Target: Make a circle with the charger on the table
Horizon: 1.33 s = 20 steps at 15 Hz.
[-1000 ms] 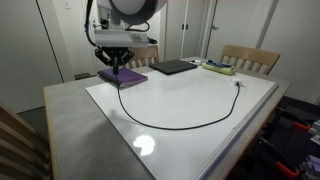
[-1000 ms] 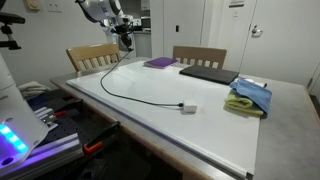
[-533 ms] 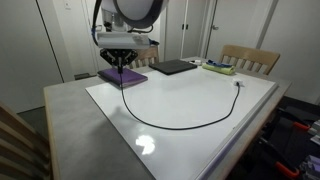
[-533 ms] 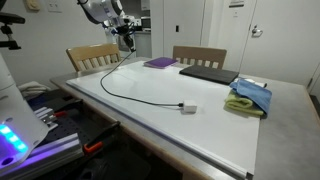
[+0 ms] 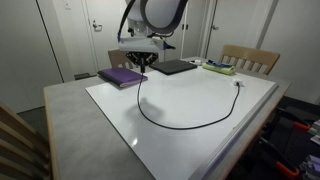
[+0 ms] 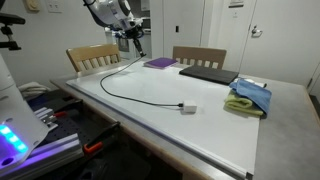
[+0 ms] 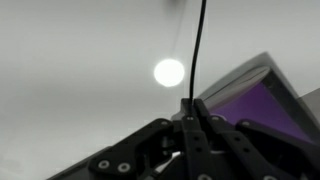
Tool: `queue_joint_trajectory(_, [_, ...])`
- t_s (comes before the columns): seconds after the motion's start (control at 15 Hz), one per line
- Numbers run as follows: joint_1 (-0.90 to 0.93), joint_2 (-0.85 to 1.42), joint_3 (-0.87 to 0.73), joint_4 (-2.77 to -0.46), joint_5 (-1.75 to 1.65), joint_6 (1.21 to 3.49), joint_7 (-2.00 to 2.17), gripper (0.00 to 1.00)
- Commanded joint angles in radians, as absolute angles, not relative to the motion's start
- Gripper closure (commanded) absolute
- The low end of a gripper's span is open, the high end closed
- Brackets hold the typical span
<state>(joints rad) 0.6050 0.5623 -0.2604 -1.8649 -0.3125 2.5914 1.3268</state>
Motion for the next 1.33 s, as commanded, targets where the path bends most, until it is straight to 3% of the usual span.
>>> queue_joint_trajectory(0.0, [0.585,0.463,-0.288,-2.02,-0.384,2.611,1.489,0.99])
queue_joint_trajectory(0.73, [0.474,0.359,-0.282,-2.327,-0.541,2.749,2.005,0.99])
queue_joint_trajectory(1.07, [0.544,0.407,-0.369,-2.4,-0.618,2.897,2.31,0.99])
queue_joint_trajectory(1.27, [0.607,0.382,-0.443,-2.452,-0.661,2.876,2.454,0.99])
